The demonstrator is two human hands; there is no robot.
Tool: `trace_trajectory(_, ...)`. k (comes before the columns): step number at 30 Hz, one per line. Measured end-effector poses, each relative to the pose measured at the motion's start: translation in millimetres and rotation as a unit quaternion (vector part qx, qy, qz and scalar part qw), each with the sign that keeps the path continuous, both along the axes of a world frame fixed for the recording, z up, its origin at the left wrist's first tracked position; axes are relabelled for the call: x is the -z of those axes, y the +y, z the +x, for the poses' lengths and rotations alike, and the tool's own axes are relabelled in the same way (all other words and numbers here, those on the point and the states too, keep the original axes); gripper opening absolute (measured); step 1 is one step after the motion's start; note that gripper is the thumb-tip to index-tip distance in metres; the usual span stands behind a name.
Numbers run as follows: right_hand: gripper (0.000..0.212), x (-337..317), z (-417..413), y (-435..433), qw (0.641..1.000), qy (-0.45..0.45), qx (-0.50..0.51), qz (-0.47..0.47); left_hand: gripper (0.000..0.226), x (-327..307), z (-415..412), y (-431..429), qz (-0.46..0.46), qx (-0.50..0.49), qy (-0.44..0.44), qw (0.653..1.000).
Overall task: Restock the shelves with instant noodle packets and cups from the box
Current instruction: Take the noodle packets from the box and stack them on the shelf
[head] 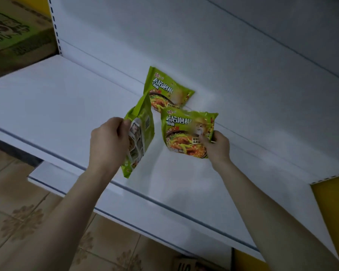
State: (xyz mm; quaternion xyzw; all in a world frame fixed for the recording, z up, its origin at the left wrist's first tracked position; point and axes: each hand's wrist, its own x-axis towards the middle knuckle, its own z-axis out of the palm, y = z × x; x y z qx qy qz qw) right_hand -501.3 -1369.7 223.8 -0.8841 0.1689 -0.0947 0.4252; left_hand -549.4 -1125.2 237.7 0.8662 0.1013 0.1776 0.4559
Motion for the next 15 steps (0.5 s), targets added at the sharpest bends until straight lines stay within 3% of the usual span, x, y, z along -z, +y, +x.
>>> trace_trajectory(6,0.023,30,34,-41,0.983,-0.098,0.091,0.129,0.032,18,6,-32,-0.017,-0.016,-0.058,0.998)
trace_trajectory(15,0.024,70,79,-62,0.968,-0.126,0.122,0.177,0.035,52,11,-51,-0.023,-0.038,-0.064,0.997)
